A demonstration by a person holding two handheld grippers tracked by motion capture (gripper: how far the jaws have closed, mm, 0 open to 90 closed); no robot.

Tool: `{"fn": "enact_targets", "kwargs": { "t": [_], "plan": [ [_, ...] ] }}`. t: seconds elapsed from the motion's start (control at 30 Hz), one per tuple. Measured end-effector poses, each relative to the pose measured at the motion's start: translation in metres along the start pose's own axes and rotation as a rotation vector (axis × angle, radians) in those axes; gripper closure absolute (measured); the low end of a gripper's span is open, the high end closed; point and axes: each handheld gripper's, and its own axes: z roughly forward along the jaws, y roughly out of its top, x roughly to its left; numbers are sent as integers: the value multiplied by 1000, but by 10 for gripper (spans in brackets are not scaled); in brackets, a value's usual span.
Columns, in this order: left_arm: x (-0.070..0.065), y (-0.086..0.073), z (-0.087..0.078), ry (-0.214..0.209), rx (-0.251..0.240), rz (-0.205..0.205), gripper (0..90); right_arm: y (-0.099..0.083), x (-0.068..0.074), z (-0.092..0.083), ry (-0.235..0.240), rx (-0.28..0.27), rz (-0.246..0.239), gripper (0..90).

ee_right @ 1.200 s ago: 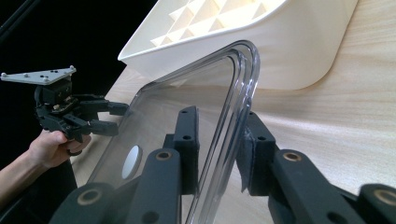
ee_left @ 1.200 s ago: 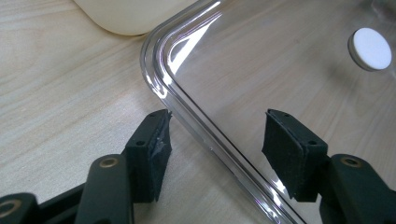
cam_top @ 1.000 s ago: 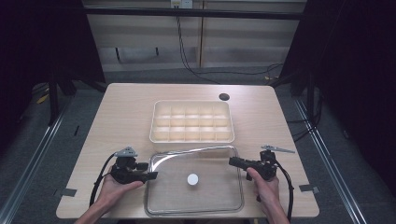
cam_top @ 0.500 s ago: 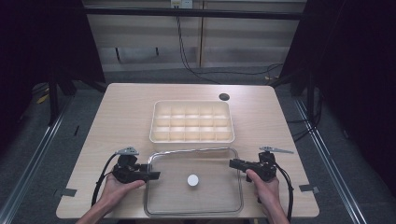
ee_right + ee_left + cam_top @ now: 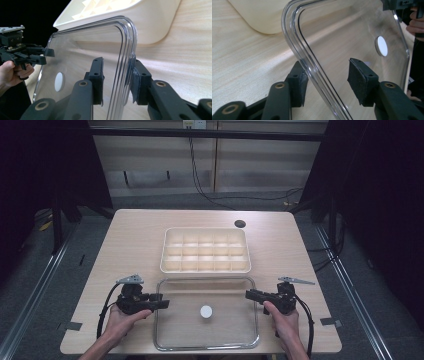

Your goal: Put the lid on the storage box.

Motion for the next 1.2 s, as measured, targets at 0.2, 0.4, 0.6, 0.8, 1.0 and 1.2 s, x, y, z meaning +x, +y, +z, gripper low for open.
{"fn": "enact_targets", "kwargs": {
  "t": [0.2, 0.4, 0.6, 0.8, 1.0, 1.2],
  "plan": [
    [1, -1, -8, -30, -33, -3, 566, 1, 3, -1, 8, -16, -14, 670],
    [0, 2, -14, -28, -46, 11, 585, 4, 8, 0, -4, -26, -26, 664],
    [-1, 9, -22, -31, -81, 16, 628, 8, 14, -2, -9, -45, -37, 664],
    [-6, 15, -31, -22, -130, 47, 664, 15, 23, -8, -5, -74, -58, 677],
    [-11, 20, -38, -13, -149, 75, 683, 20, 29, -11, -8, -92, -64, 680],
    [-12, 24, -42, -24, -177, 92, 702, 26, 31, -11, -3, -92, -60, 680]
  ]
}}
